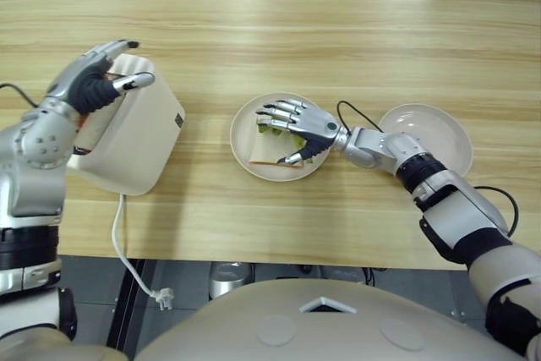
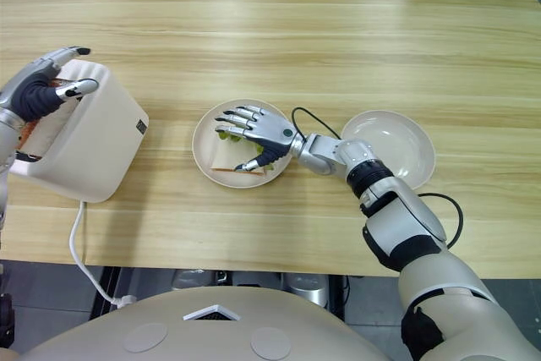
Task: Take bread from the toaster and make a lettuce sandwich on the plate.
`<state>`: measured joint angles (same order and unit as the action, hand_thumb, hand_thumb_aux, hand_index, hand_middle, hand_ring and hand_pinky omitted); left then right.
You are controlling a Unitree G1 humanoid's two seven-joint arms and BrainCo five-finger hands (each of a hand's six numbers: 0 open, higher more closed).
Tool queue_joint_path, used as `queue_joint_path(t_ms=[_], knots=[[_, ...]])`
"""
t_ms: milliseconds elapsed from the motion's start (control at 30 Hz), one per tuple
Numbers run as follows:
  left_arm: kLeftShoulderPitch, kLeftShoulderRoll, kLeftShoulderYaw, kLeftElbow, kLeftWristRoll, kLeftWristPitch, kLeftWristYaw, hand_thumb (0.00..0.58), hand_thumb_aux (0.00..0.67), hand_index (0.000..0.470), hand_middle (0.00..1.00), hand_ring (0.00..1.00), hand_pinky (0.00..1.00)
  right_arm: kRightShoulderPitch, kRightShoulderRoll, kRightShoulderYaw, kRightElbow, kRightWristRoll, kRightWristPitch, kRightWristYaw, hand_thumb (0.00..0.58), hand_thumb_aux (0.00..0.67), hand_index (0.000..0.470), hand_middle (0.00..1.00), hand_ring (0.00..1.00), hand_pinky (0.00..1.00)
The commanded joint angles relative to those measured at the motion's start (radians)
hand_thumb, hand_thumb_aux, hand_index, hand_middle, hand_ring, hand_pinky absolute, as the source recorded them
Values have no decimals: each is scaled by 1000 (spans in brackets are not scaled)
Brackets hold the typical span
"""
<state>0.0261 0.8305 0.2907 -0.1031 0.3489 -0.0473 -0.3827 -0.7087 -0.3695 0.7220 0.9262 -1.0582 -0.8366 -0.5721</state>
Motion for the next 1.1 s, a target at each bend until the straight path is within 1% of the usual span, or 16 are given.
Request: queue_joint_path(t_ms=[33, 200, 400, 533, 633, 767, 933, 967, 1000, 1033, 1067, 1100], knots=[[49, 32, 54, -27, -6, 15, -13, 0, 0, 0, 0, 0, 0, -16, 10, 18, 36, -5, 20, -22, 0, 0, 0, 0, 0, 0], [112, 57, 132, -43, -6, 29, -16, 0, 0, 0, 0, 0, 0, -12, 2, 3, 34, 18, 23, -54, 0, 0, 0, 0, 0, 0], [138, 78, 154, -34, 5, 36, -18, 0, 0, 0, 0, 0, 0, 12, -59, -99, -26, 128, 14, -58, 0, 0, 0, 0, 0, 0], [220, 100, 216, -68, 32, 51, -39, 0, 0, 0, 0, 0, 0, 53, -103, -180, -115, 219, -2, -32, 0, 0, 0, 0, 0, 0], [250, 135, 262, -77, 68, 76, -46, 0, 0, 0, 0, 0, 0, 96, -134, -261, -174, 314, -8, -4, 0, 0, 0, 0, 0, 0], [272, 158, 224, -76, 116, 88, -60, 0, 0, 0, 0, 0, 0, 136, -147, -334, -221, 385, 3, 31, 0, 0, 0, 0, 0, 0], [284, 144, 188, -82, 128, 90, -75, 0, 0, 0, 0, 0, 0, 156, -146, -369, -238, 404, 5, 67, 0, 0, 0, 0, 0, 0], [284, 141, 185, -85, 125, 88, -76, 140, 87, 60, 0, 0, 0, 159, -148, -373, -239, 405, 4, 72, 0, 0, 0, 0, 0, 0], [282, 138, 180, -89, 120, 86, -79, 420, 318, 218, 0, 0, 0, 161, -151, -377, -239, 405, 4, 75, 0, 0, 0, 0, 0, 0], [281, 135, 177, -91, 117, 85, -81, 500, 420, 289, 0, 0, 0, 162, -152, -380, -239, 405, 4, 78, 0, 0, 0, 0, 0, 0], [278, 130, 168, -97, 114, 84, -84, 517, 449, 308, 0, 0, 0, 163, -153, -384, -236, 406, 5, 80, 0, 0, 0, 0, 0, 0], [271, 128, 159, -99, 111, 83, -85, 501, 423, 290, 0, 0, 0, 166, -155, -389, -237, 407, 6, 82, 0, 0, 0, 0, 0, 0]])
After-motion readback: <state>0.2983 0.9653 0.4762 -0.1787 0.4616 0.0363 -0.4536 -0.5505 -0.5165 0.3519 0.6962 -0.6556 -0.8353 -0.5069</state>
